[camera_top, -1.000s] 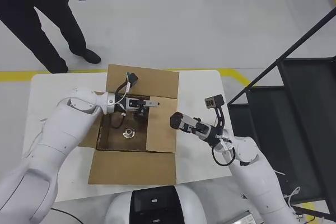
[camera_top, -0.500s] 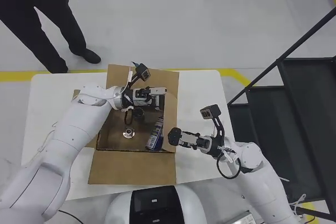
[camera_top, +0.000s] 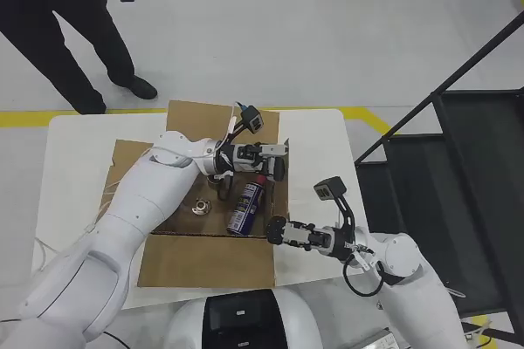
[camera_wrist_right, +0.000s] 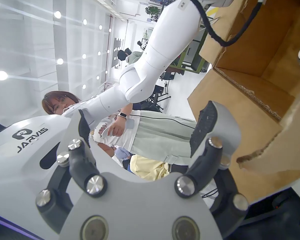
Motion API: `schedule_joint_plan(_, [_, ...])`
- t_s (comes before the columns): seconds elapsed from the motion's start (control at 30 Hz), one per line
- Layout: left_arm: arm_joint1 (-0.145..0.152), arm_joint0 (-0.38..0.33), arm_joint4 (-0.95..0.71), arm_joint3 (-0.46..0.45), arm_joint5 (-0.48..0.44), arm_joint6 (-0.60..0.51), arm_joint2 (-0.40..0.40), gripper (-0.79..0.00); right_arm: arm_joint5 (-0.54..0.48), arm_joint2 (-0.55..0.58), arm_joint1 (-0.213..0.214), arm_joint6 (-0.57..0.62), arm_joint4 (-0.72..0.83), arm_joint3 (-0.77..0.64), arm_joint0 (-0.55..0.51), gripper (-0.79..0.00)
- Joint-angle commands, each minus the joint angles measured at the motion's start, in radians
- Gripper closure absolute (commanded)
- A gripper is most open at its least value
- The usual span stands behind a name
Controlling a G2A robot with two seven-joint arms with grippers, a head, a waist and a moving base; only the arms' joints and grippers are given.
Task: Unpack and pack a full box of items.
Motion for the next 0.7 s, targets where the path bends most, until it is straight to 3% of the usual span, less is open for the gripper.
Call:
schedule_joint_plan(0.0, [-0.005, -0.005, 0.005, 0.007, 0.002, -0.002, -0.006, -0.785, 0.020, 0.035, 0.004, -0.041, -0.029, -0.007, -0.022, -0.785])
schedule_joint_plan(0.1, [0.003, -0.010, 0.017, 0.009, 0.001, -0.001, -0.037, -0.785, 0.038, 0.069, 0.009, -0.069, -0.047, -0.015, -0.055, -0.785])
schedule_joint_plan(0.2, [0.030, -0.012, 0.053, -0.007, -0.002, 0.002, -0.087, -0.785, 0.044, 0.099, 0.013, -0.085, -0.045, -0.016, -0.082, -0.785])
schedule_joint_plan(0.43, [0.144, 0.036, 0.159, -0.134, -0.015, 0.015, -0.299, -0.785, 0.104, 0.144, 0.022, -0.125, -0.090, 0.032, -0.096, -0.785])
schedule_joint_plan(0.67, [0.250, 0.149, 0.308, -0.290, -0.038, 0.038, -0.499, -0.785, 0.204, 0.077, 0.022, -0.172, -0.193, 0.135, -0.009, -0.785])
